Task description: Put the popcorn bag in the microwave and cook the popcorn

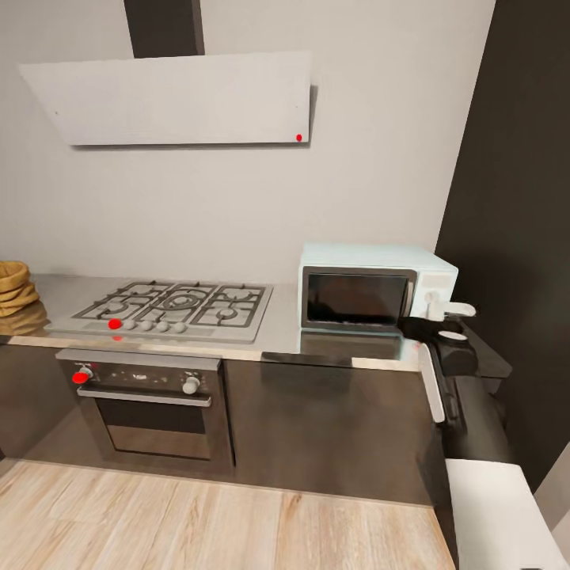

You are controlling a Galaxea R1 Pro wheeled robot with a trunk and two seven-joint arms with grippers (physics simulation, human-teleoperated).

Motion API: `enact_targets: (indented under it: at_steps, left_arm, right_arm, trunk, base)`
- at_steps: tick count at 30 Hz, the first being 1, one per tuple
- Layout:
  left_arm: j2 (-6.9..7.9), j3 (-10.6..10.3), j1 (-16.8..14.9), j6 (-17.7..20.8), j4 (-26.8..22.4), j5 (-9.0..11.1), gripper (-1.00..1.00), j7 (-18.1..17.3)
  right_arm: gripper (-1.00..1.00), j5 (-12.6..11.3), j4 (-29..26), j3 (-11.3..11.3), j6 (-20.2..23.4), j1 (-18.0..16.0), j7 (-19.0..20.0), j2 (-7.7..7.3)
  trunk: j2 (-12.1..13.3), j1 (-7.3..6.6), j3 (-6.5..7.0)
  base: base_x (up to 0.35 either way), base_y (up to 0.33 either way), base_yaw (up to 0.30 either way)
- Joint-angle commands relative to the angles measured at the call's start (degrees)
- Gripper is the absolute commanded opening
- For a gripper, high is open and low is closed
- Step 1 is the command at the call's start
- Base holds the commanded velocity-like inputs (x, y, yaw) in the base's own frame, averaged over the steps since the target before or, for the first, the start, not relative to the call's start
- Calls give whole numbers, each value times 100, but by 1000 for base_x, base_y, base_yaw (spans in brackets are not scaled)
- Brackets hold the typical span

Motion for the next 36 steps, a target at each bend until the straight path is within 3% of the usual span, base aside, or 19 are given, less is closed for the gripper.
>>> enact_targets:
  at_steps: [1, 2, 3, 5, 6, 7, 9, 15, 26, 36]
  left_arm:
    - [-2, 10, -2, -14, 0, 33, 100, 6]
    - [-1, 10, -2, -17, 0, 31, 100, 4]
    - [-1, 10, -2, -17, 0, 30, 100, -1]
    - [-1, 10, -2, -16, 0, 31, 100, -2]
    - [-1, 10, -2, -18, 0, 30, 100, -3]
    - [-1, 10, -2, -18, 0, 31, 100, -3]
    - [-1, 10, -2, -18, 0, 31, 100, -3]
    - [-1, 10, -2, -20, 0, 31, 100, -3]
    - [-10, 11, -2, -12, 0, 36, 100, -3]
    - [-1, 12, -2, -11, 0, 37, 100, -3]
  right_arm:
    - [100, -6, 172, 1, -7, -58, -20, 0]
    - [100, -28, 540, 1, -191, -119, -7, 0]
    - [100, -41, 1403, 6, -688, -302, 74, -3]
    - [100, -55, 1923, 8, -904, -407, 368, -12]
    - [100, -55, 2001, 7, -919, -433, 733, -37]
    - [100, -49, 1840, -122, -711, -454, 1660, -239]
    - [100, -36, 1525, -347, -608, -456, 1993, -366]
    - [100, 70, 1153, -452, -573, -457, 2044, -411]
    - [100, 172, 1151, -549, -570, -457, 1906, -412]
    - [100, 192, 1150, -547, -576, -457, 1905, -401]
  trunk:
    - [-3, 0, -6]
    - [-3, 0, -6]
    - [-3, 0, -6]
    - [-3, 0, -6]
    - [-3, 0, -6]
    - [-3, 0, -6]
    - [-3, 0, -6]
    - [-3, 0, -6]
    - [-3, 0, -6]
    - [-3, 0, -6]
  base:
    - [0, 0, 0]
    - [0, 0, 0]
    - [0, 0, 0]
    - [0, 0, 0]
    - [0, 0, 0]
    - [0, 0, 0]
    - [0, 0, 0]
    - [0, 0, 0]
    - [0, -1, 0]
    - [0, -173, 0]
